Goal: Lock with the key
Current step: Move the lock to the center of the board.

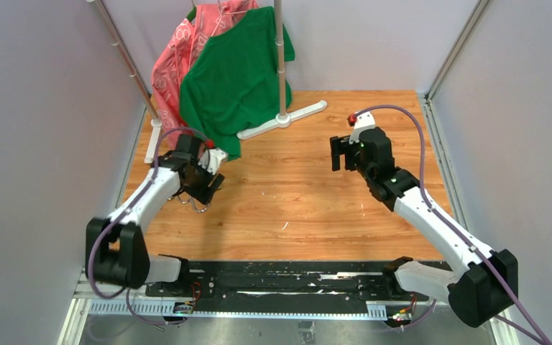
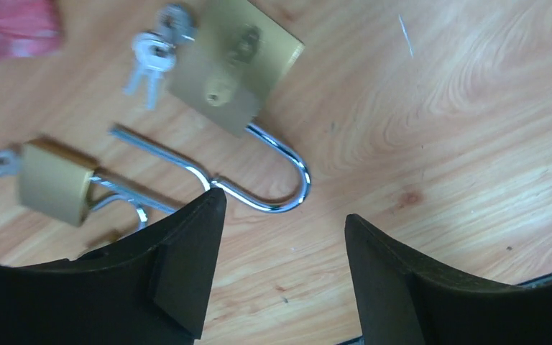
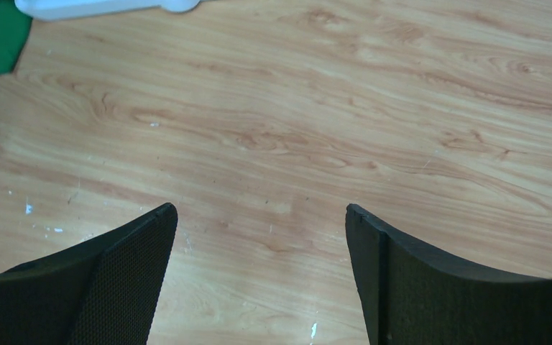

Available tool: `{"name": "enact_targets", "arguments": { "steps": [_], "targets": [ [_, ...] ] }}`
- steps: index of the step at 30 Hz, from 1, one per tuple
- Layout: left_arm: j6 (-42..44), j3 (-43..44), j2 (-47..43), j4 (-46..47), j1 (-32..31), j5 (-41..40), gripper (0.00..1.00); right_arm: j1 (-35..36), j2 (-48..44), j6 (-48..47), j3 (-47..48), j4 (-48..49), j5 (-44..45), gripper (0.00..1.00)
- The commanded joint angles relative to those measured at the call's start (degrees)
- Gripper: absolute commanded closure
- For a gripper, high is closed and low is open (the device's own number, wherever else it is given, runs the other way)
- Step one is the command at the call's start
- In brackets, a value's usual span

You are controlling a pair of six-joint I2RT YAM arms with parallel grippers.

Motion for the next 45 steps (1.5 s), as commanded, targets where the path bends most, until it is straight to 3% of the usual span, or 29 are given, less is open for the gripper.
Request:
{"name": "enact_targets", "arguments": {
  "steps": [1,7,13,15,16,18,22,25,30,35,38,41,45],
  "targets": [
    [2.91,1.86,9.2,-4.04,-2.57,-3.78,0.29,2.87,2.4,-2.26,1.8,-3.48,2.31,0.1],
    [1.3,4.33,19.26,-1.88,-2.67,-1.0,0.3,3.32,4.87,-3.16,1.89,-2.5,3.7,0.11],
    [-0.54,7.01,24.29,1.52,-2.67,-1.93,0.41,3.37,6.58,-5.27,3.23,-3.61,4.35,0.11],
    [0.13,6.73,24.42,2.14,-2.71,-2.93,0.5,3.42,6.34,-5.74,3.23,-4.0,4.63,0.11],
    [0.9,6.43,24.55,1.97,-2.79,-2.56,0.58,3.42,6.14,-5.96,3.23,-4.1,4.8,0.11],
    [6.28,5.18,24.38,0.26,-4.93,1.09,0.62,3.42,5.67,-6.08,3.24,-4.15,5.11,0.11],
    [17.04,-0.53,21.82,-0.31,-15.36,2.88,0.71,3.78,4.9,-5.35,3.81,-4.15,3.11,0.12],
    [21.06,-1.32,21.56,-0.59,-20.73,4.37,0.83,4.54,4.94,-4.97,4.36,-4.82,-4.49,0.12],
    [30.42,-2.09,19.63,-0.74,-23.29,6.44,0.99,6.28,5.92,-1.01,3.56,-5.08,-22.63,0.11],
    [29.7,-0.98,15.06,1.08,-23.27,3.94,0.93,8.75,8.94,2.85,1.08,-4.5,-26.5,0.09],
    [28.11,0.47,13.48,-0.43,-23.23,4.83,0.87,11.96,11.01,0.58,-0.36,-2.9,-31.23,0.09],
    [28.73,-0.57,9.46,0.49,-23.0,6.33,0.69,17.34,12.77,-8.71,-2.13,2.03,-36.2,0.07],
    [27.49,1.88,6.0,-0.73,-19.99,8.0,0.47,18.16,17.11,-19.44,-3.62,13.66,-54.3,0.04]
  ]
}}
